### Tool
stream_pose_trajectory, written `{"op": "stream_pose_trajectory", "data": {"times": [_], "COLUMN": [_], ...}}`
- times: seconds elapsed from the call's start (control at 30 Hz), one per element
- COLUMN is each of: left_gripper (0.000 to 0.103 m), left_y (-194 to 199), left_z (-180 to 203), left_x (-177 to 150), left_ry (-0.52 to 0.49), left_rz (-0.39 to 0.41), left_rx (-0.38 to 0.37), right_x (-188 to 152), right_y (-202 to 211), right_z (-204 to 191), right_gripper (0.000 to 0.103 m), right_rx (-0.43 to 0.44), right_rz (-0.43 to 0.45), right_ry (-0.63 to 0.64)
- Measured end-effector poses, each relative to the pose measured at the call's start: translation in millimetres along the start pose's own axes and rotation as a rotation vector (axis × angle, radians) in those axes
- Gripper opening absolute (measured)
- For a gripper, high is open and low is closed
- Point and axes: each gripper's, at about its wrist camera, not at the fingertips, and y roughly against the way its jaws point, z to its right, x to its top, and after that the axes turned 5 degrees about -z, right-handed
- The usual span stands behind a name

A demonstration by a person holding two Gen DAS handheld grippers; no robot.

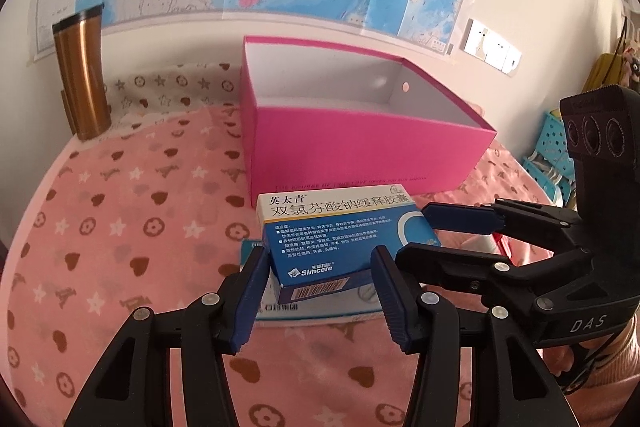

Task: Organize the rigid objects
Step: 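Lift the medicine box and carry it over the magenta box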

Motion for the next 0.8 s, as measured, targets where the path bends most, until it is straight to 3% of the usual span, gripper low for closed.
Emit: {"op": "stream_pose_trajectory", "data": {"times": [0.4,0.8], "left_gripper": [0.054,0.055], "left_y": [21,20], "left_z": [23,30], "left_x": [43,99], "left_ry": [-0.069,-0.096], "left_rz": [0.082,0.127], "left_rx": [0.000,0.024], "right_x": [22,71], "right_y": [36,47], "right_z": [18,41], "right_gripper": [0.065,0.065], "right_rx": [-0.003,-0.004], "right_rz": [0.089,0.149], "right_ry": [0.030,0.039]}}
